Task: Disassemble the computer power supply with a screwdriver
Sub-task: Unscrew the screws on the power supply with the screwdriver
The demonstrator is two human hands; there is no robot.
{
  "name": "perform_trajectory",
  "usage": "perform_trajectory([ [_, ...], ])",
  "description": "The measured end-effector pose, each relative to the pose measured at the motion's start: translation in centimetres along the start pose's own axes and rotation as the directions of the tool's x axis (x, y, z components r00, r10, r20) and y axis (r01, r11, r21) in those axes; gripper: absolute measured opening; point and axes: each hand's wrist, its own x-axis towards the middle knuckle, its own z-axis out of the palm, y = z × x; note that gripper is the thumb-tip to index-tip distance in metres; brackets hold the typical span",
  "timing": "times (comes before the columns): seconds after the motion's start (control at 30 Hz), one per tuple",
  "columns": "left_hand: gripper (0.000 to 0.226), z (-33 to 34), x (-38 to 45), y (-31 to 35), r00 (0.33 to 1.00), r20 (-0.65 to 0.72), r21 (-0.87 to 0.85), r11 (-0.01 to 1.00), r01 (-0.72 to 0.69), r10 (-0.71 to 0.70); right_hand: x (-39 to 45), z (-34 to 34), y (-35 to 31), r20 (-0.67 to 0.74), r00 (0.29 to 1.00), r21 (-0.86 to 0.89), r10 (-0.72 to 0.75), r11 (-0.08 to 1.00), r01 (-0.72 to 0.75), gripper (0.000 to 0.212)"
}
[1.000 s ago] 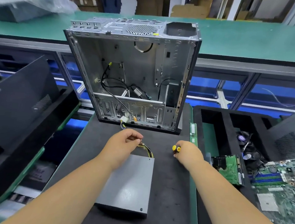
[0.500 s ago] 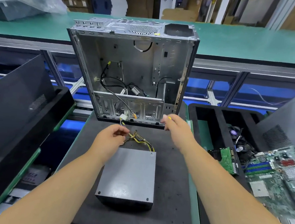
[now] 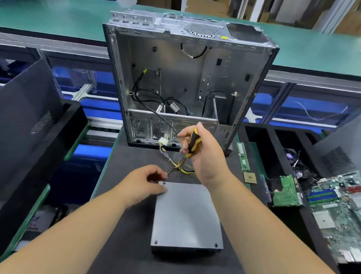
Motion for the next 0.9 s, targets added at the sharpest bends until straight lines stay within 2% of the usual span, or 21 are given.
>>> perform_trajectory([
  [0.17, 0.019, -0.4, 0.3, -0.2, 0.997, 0.051, 0.049, 0.997, -0.065, 0.062, -0.2, 1.8, 0.9, 0.058, 0.997, 0.027, 0.042, 0.999, -0.044, 0.045],
  [0.33, 0.018, -0.6, 0.6, -0.2, 0.998, 0.066, -0.049, 0.999, -0.002, 0.005, -0.2, 2.5, 1.8, 0.064, 0.995, 0.018, 0.081, 0.996, -0.082, 0.046],
  [0.67, 0.015, -0.7, 0.6, -0.5, 0.997, 0.07, -0.056, 0.998, -0.017, 0.021, -0.6, 3.0, 2.8, 0.053, 0.997, -0.007, 0.052, 0.999, -0.051, 0.046],
  [0.9, 0.014, -0.6, 0.5, -0.7, 0.998, 0.05, -0.008, 0.999, -0.037, 0.037, -0.4, 4.0, 2.5, 0.195, 0.979, -0.098, 0.065, 0.994, -0.047, 0.037],
])
